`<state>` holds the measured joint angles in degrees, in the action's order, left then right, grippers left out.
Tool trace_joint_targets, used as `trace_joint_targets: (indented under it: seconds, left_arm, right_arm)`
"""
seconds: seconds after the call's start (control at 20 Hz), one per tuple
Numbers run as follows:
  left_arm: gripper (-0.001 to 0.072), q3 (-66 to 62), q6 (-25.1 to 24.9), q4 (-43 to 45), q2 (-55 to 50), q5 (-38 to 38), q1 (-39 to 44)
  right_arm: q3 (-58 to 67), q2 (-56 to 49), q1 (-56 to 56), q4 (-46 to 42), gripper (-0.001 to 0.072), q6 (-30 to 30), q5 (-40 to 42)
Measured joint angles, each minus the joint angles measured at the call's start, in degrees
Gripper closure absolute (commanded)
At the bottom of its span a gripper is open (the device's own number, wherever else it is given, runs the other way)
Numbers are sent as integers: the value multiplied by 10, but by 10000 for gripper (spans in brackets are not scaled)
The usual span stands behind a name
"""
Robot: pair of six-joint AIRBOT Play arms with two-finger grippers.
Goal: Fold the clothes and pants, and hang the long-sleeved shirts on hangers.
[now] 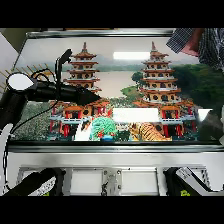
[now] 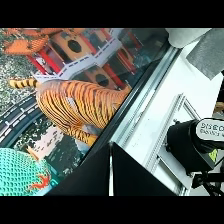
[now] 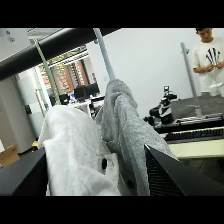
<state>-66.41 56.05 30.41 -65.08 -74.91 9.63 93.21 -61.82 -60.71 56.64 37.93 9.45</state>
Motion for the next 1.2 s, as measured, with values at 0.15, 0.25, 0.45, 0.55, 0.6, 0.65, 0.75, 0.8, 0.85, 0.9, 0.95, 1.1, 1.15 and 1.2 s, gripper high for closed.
trace_joint_targets:
  seconds: [0.15, 0.25, 0.45, 0.55, 0.6, 0.65, 0.75, 0.8, 0.85, 0.9, 0.95, 1.1, 1.15, 1.2]
  left_arm:
    - [696, 0, 0, 0, 0, 0, 0]
    - [696, 0, 0, 0, 0, 0, 0]
    - [696, 0, 0, 0, 0, 1, 0]
    - [696, 0, 0, 0, 0, 2, 0]
    - [696, 0, 0, 0, 0, 2, 0]
    - [696, 0, 0, 0, 0, 2, 0]
    - [696, 0, 0, 0, 0, 3, 0]
    - [696, 0, 0, 1, 0, 3, 0]
    - [696, 0, 0, 1, 0, 3, 0]
    - [696, 0, 0, 1, 0, 3, 0]
    - [696, 0, 0, 1, 0, 3, 0]
    - [696, 0, 0, 1, 0, 3, 0]
    - [696, 0, 0, 1, 0, 3, 0]
    - [696, 0, 0, 1, 0, 3, 0]
  right_arm:
    - [0, 25, 1, 0, 106, 0, -40]
    - [1, 44, 2, 0, 106, 0, -87]
    - [1, 77, 14, 0, 105, -2, -199]
    - [-1, 83, 56, -1, 105, -2, -228]
    - [-4, 83, 83, -11, 105, -2, -234]
    - [-8, 84, 111, -25, 105, -2, -239]
    - [-22, 85, 184, -63, 105, -2, -243]
    - [-33, 85, 223, -82, 105, -3, -243]
    - [-47, 85, 264, -100, 105, -4, -244]
    - [-66, 85, 310, -116, 105, -4, -245]
    - [-89, 84, 358, -129, 105, -4, -247]
    - [-177, 81, 495, -150, 105, -4, -245]
    - [-209, 79, 539, -155, 105, -4, -245]
    - [-244, 77, 582, -157, 105, -4, -245]
